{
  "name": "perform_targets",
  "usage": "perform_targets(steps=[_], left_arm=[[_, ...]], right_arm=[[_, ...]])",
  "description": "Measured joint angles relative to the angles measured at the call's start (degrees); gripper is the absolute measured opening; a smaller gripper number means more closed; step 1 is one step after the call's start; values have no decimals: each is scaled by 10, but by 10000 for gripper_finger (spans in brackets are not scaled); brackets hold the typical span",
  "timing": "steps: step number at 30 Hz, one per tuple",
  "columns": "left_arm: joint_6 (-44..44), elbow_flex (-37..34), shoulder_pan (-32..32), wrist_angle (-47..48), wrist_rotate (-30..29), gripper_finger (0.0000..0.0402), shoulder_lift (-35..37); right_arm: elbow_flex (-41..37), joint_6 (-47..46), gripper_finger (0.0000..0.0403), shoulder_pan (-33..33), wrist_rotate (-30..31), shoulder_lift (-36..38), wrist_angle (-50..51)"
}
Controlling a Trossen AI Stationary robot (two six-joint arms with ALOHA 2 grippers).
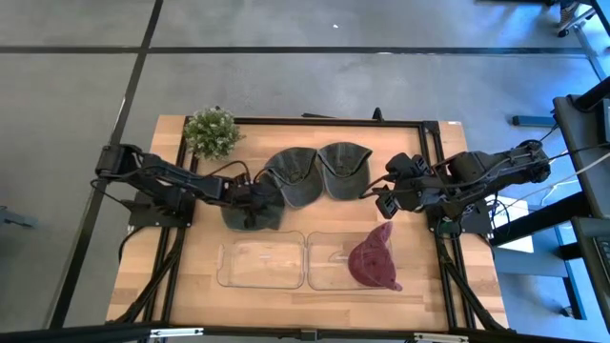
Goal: Pick & Place hat
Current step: Put the left grey cap into the left transparent bin
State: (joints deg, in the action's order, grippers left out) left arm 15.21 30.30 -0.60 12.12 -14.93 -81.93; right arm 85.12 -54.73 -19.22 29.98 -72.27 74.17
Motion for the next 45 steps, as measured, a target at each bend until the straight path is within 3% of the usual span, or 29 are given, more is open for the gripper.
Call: perform_targets(steps=[13, 20, 26, 33, 37, 41, 45], left_arm=[[-25, -2, 0, -17, 15, 9, -1], [-29, 17, 0, 18, 29, 5, 29], [-40, 100, 0, 114, 20, 4, 107], [-61, 206, -15, 180, -39, 4, 199], [-43, 250, -40, 148, -53, 3, 232], [-55, 258, -105, 31, -61, 3, 243], [-94, 259, -209, -81, -150, 3, 225]], right_arm=[[0, 29, 232, 0, 0, 0, 0], [0, 41, 232, 0, 0, 0, 2], [0, 42, 232, 0, 0, 0, 3], [0, 44, 232, 0, 0, 0, 4], [0, 44, 232, 0, 1, 0, 4], [0, 44, 232, 0, 5, 0, 3], [-1, 38, 232, 0, 6, 0, 0]])
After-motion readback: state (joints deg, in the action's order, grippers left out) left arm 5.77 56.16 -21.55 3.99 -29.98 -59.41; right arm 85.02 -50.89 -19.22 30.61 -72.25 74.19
